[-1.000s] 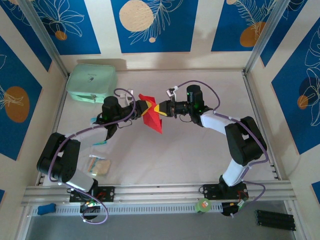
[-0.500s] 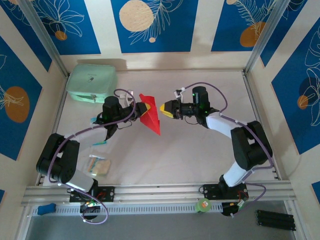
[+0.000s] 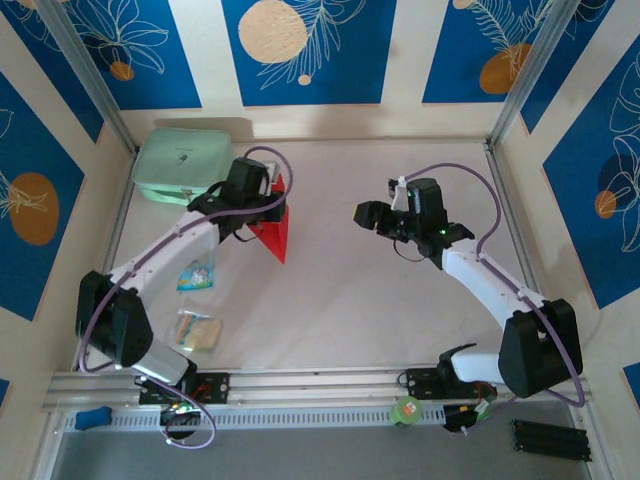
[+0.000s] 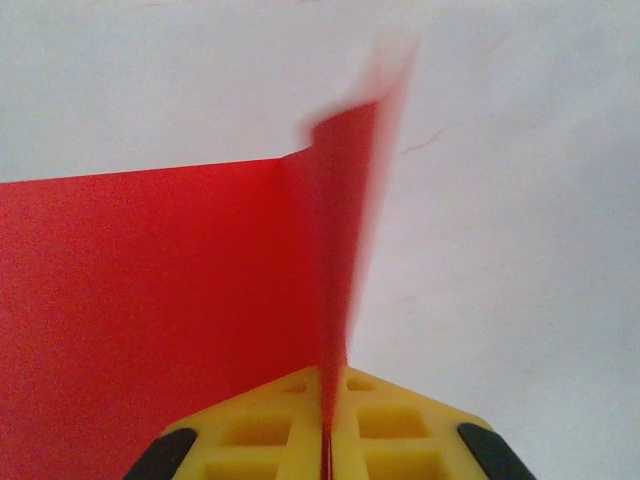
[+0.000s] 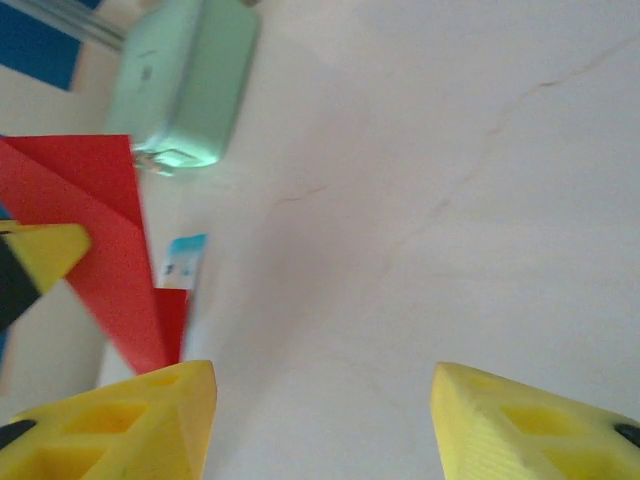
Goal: Fold a paper plane with a square sheet of paper (pick it up from the middle)
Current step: Turn over the paper at the center of the table.
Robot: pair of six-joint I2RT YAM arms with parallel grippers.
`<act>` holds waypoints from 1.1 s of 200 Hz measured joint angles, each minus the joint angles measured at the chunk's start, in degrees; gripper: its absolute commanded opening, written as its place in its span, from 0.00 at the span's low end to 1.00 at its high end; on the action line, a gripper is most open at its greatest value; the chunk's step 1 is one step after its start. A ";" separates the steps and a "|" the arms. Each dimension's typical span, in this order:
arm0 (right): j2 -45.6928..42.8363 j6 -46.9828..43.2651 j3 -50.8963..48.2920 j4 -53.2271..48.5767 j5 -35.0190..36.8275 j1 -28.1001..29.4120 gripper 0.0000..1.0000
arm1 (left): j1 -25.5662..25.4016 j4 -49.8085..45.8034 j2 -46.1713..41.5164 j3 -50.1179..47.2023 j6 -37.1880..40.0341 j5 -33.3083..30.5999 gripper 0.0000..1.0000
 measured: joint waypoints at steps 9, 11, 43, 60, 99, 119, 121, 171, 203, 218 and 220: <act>-0.15 -0.66 -0.13 -1.38 1.70 0.00 0.59 | -1.42 -3.28 2.19 2.54 1.99 -4.92 0.10; -0.20 -0.79 -0.15 -1.66 2.12 0.00 0.59 | -1.79 -4.07 2.84 3.08 2.54 -6.27 0.10; -1.05 -1.84 -1.40 -4.74 6.69 0.00 0.59 | -5.79 -13.84 12.41 10.45 6.84 -23.28 0.10; -2.32 -1.90 -2.32 -5.75 8.26 -0.04 0.59 | -6.99 -16.96 17.42 12.98 8.37 -30.53 0.10; -4.22 -2.05 -2.56 -7.72 10.47 -0.37 0.58 | -7.93 -20.02 26.97 16.87 11.37 -41.59 0.10; -4.28 -2.05 -2.67 -7.91 10.86 -0.52 0.58 | -8.41 -19.61 31.52 19.39 13.29 -45.51 0.10; -4.28 -2.05 -2.69 -7.93 10.88 -0.52 0.58 | -8.46 -19.56 31.89 19.58 13.46 -45.83 0.10; -4.63 -2.01 -3.02 -8.92 11.47 -1.01 0.58 | -10.23 -18.73 39.47 21.97 15.13 -51.43 0.14; -5.46 -1.60 -4.09 -9.11 11.85 -1.46 0.58 | -11.17 -19.12 41.72 23.06 14.58 -52.43 0.17; -5.46 -1.55 -4.28 -9.18 11.87 -1.92 0.58 | -11.47 -19.43 42.80 24.06 13.55 -52.41 0.18; -5.46 -1.55 -4.31 -9.18 11.87 -1.97 0.58 | -11.52 -19.45 42.99 24.17 13.40 -52.41 0.18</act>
